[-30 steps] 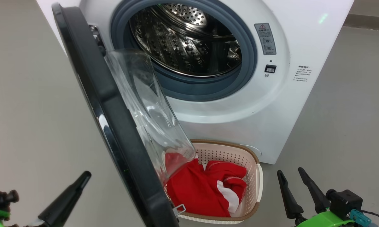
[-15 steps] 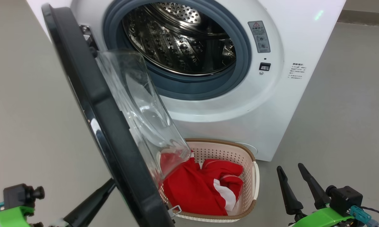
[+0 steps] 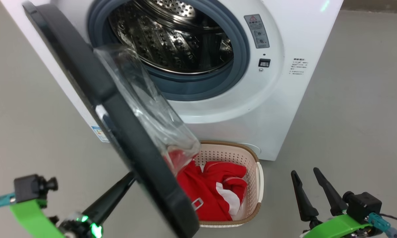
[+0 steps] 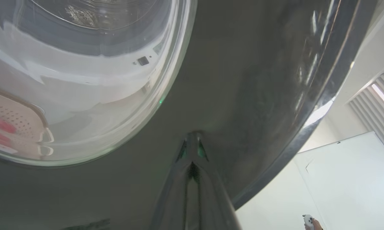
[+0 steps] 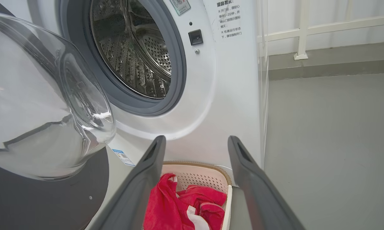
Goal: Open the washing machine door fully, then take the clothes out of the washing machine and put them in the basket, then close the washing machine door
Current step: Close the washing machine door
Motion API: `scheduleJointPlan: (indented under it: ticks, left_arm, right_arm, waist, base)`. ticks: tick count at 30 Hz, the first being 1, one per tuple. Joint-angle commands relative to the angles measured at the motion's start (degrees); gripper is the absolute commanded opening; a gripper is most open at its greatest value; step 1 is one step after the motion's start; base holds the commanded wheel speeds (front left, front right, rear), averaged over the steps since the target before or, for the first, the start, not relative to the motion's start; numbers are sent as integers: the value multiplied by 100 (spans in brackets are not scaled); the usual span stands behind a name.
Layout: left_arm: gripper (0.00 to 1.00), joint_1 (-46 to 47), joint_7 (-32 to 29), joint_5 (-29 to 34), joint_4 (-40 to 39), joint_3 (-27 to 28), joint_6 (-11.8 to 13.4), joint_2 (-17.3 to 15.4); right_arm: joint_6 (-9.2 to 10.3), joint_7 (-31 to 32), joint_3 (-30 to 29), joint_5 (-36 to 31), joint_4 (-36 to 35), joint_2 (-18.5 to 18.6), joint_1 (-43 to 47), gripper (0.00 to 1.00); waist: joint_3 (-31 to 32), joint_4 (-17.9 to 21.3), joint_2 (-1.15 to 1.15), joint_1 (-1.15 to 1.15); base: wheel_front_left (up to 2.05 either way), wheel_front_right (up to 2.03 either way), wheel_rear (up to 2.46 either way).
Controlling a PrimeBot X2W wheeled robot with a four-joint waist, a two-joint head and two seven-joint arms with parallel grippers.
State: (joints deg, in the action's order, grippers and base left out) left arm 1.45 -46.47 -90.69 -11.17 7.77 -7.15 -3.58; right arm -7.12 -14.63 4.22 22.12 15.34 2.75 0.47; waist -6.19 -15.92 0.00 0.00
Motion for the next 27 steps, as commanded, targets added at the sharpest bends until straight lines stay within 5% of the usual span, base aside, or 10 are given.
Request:
scheduleJointPlan:
  ticks: [1, 15, 27]
  left_arm:
    - [0, 316, 29, 125, -228, 92, -34, -3]
    - [0, 1379, 1575, 947, 204, -960, -34, 27]
    - [0, 2560, 3567, 1438, 1240, -1631, -34, -380]
  right_arm:
    - [-36, -37, 97, 31, -154, 12, -272, 100]
    - [-36, -37, 33, 68, -208, 12, -477, 100]
    - [-36, -37, -7, 132, -254, 12, -615, 100]
  waist:
    - [-44, 40, 0, 0]
    - [-346, 548, 0, 0]
    - [-578, 1183, 0, 0]
  base:
    - [0, 0, 0]
    - [0, 0, 0]
    - [0, 0, 0]
